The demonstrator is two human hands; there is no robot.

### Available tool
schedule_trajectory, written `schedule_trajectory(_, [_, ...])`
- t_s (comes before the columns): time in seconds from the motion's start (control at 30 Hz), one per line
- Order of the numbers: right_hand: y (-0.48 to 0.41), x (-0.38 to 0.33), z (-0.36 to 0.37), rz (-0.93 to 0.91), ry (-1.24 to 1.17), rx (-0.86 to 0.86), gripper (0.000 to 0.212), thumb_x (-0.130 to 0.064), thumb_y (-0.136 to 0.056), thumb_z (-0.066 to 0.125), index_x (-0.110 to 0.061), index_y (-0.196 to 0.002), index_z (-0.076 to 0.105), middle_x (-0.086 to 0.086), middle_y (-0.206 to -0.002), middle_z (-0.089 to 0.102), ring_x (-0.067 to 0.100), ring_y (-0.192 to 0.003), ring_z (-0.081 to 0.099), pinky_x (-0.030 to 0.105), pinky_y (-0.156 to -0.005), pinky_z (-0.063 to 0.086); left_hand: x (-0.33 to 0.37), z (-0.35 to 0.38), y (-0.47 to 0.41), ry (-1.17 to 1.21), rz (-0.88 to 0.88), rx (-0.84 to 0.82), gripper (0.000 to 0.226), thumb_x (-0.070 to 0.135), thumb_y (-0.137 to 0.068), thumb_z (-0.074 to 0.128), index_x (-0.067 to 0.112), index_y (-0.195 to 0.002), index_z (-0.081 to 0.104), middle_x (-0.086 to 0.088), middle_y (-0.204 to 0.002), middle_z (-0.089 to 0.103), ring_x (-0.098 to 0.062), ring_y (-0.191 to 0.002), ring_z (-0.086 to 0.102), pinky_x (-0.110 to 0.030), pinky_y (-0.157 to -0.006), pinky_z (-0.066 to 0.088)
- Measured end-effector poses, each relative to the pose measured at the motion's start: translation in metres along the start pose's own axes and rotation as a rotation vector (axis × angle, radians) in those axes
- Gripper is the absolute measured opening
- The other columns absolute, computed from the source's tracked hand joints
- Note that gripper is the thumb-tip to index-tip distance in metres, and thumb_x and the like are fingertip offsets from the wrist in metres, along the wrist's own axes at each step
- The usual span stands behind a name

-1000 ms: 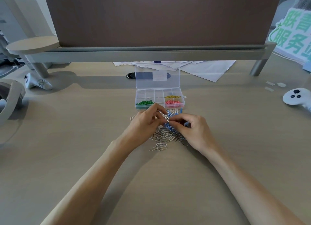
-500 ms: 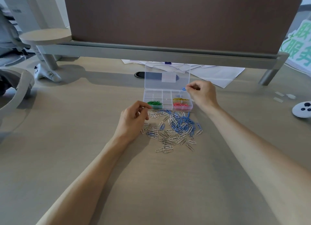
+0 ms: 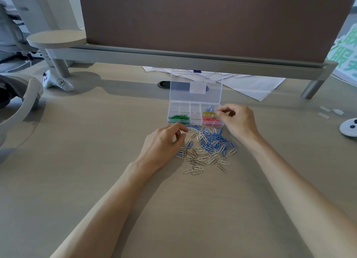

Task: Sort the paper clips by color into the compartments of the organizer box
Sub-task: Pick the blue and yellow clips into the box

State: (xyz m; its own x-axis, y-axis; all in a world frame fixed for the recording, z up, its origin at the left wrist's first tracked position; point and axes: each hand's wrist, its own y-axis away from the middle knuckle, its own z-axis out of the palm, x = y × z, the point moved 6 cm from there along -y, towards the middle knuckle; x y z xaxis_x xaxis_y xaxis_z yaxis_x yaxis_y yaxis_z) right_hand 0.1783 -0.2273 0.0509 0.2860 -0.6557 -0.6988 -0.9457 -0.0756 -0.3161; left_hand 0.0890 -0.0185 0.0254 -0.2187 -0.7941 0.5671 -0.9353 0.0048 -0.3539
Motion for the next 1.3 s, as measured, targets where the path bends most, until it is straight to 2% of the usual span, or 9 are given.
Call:
schedule_trajectory(0.17, [0.039,0.008,-0.008,0.052,0.107,-0.091,0.008,-0.028,-0.088,0.066,-0.026,-0.089,0.074,-0.016,-0.072,0.064,0.000,-0.061,0.053,0.009,-0.055,0.036,0.010,0.003,-0.001,-0.103,0.048,-0.023,0.019,0.046,-0.087,0.063,0.033,-0.102,0.065,0.017,-0.096,0.057,-0.005,-0.088,0.050,-0.026,-0.064,0.037])
schedule_trajectory(0.3, [0.060,0.019,-0.003,0.039,0.253,-0.147,0.027,-0.036,-0.088,0.065,-0.024,-0.111,0.070,0.002,-0.106,0.063,0.020,-0.101,0.056,0.026,-0.083,0.041,0.014,0.011,-0.002,-0.194,0.047,-0.075,0.021,0.043,-0.090,0.060,0.031,-0.106,0.066,0.015,-0.111,0.058,-0.007,-0.110,0.048,-0.028,-0.070,0.041])
schedule_trajectory(0.43, [0.065,0.023,0.004,0.051,0.269,-0.148,0.030,-0.035,-0.092,0.060,-0.023,-0.119,0.067,0.003,-0.117,0.058,0.024,-0.115,0.047,0.025,-0.091,0.033,0.011,0.010,-0.005,-0.184,-0.003,-0.051,0.010,0.029,-0.092,0.058,0.031,-0.097,0.067,0.016,-0.107,0.059,-0.007,-0.103,0.052,-0.026,-0.064,0.036])
schedule_trajectory(0.53, [0.064,0.018,0.006,0.046,0.236,-0.134,0.028,-0.039,-0.091,0.059,-0.022,-0.110,0.071,0.004,-0.109,0.061,0.023,-0.112,0.050,0.025,-0.085,0.035,0.008,0.009,-0.005,-0.163,-0.018,-0.034,0.013,0.023,-0.092,0.057,0.031,-0.093,0.067,0.017,-0.104,0.060,-0.008,-0.095,0.054,-0.026,-0.061,0.034])
schedule_trajectory(0.73, [0.062,0.015,0.010,0.082,0.320,-0.133,0.042,-0.050,-0.084,0.065,-0.022,-0.115,0.067,0.004,-0.108,0.057,0.023,-0.108,0.051,0.031,-0.085,0.041,0.004,0.008,-0.004,-0.178,-0.028,0.004,0.014,0.020,-0.092,0.054,0.026,-0.098,0.066,0.011,-0.108,0.062,-0.016,-0.096,0.056,-0.029,-0.064,0.041])
schedule_trajectory(0.83, [0.059,0.013,0.011,0.067,0.312,-0.105,0.029,-0.047,-0.083,0.067,-0.025,-0.102,0.070,-0.001,-0.096,0.058,0.019,-0.095,0.054,0.029,-0.073,0.040,0.005,0.007,-0.004,-0.189,-0.005,0.027,0.013,0.022,-0.094,0.054,0.025,-0.100,0.066,0.009,-0.109,0.060,-0.016,-0.101,0.056,-0.032,-0.064,0.047])
schedule_trajectory(0.97, [0.054,0.013,0.010,0.073,0.258,-0.100,0.013,-0.038,-0.084,0.069,-0.025,-0.085,0.072,-0.005,-0.086,0.067,0.015,-0.084,0.061,0.030,-0.070,0.048,0.013,0.008,-0.007,-0.215,0.021,-0.007,0.012,0.033,-0.092,0.060,0.025,-0.098,0.069,0.010,-0.103,0.058,-0.011,-0.103,0.052,-0.028,-0.063,0.039])
schedule_trajectory(1.2, [0.050,0.008,0.012,0.000,0.216,-0.139,0.011,-0.028,-0.088,0.068,-0.023,-0.078,0.066,-0.009,-0.077,0.059,0.011,-0.072,0.054,0.026,-0.061,0.037,0.017,0.013,-0.015,-0.218,0.005,-0.096,0.009,0.034,-0.088,0.065,0.028,-0.093,0.069,0.013,-0.099,0.059,-0.010,-0.103,0.051,-0.027,-0.064,0.038])
schedule_trajectory(1.3, [0.051,0.009,0.012,-0.035,0.191,-0.145,0.012,-0.026,-0.089,0.066,-0.025,-0.076,0.064,-0.010,-0.078,0.058,0.012,-0.074,0.054,0.028,-0.062,0.040,0.018,0.013,-0.019,-0.218,0.018,-0.124,0.004,0.029,-0.088,0.063,0.027,-0.089,0.067,0.014,-0.099,0.061,-0.010,-0.101,0.053,-0.028,-0.068,0.044])
